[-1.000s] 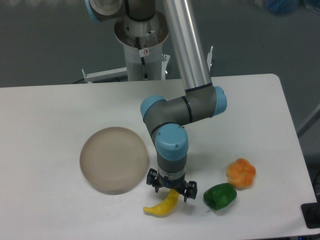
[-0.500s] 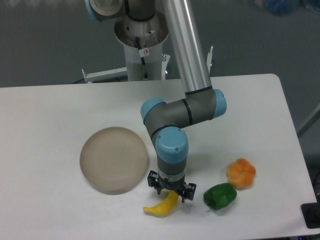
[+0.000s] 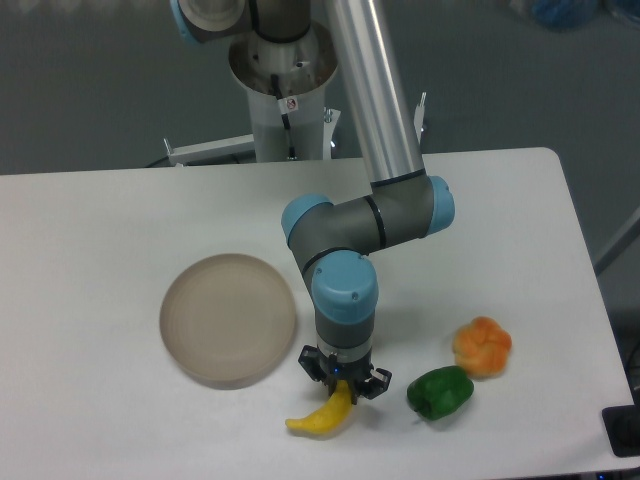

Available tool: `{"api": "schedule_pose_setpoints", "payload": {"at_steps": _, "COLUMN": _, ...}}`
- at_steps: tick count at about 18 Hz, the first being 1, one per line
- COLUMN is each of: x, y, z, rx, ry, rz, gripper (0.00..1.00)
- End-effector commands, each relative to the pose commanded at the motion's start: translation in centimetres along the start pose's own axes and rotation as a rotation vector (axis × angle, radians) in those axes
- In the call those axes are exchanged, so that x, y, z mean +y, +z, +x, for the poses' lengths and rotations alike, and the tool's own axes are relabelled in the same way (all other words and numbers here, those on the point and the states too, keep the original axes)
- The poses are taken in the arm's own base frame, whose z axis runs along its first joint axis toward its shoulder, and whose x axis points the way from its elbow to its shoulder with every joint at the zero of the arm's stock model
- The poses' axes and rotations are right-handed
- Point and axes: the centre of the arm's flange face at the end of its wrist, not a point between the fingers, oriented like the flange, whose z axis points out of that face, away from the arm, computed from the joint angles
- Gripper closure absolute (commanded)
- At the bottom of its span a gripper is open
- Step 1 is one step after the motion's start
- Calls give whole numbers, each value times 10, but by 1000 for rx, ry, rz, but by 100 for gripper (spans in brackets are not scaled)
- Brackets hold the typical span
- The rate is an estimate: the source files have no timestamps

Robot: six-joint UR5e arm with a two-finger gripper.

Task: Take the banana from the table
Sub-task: 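Lower the gripper onto the banana's middle and close it, then lift the held banana up and carry it toward the orange fruit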

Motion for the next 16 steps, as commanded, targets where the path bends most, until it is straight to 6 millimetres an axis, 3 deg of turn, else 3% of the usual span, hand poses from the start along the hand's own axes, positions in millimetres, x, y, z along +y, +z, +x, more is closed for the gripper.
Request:
{"api": "schedule_pose_setpoints", "payload": {"at_steps": 10, "x": 2, "y": -37, "z": -8, "rx": -29, "ry": 24, "rz": 28, "gripper": 76}}
{"api": "schedule_pose_setpoints", "payload": {"at_steps": 13, "x": 7, "y": -65, "z": -15, "rx": -58, "ry": 79, "rz": 47, "gripper": 76}}
{"api": "schedule_pose_setpoints", "payload": {"at_steps": 16, "x": 27, "y": -106, "z": -41, "rx": -107, "ry": 118, "rz": 70, "gripper": 76}}
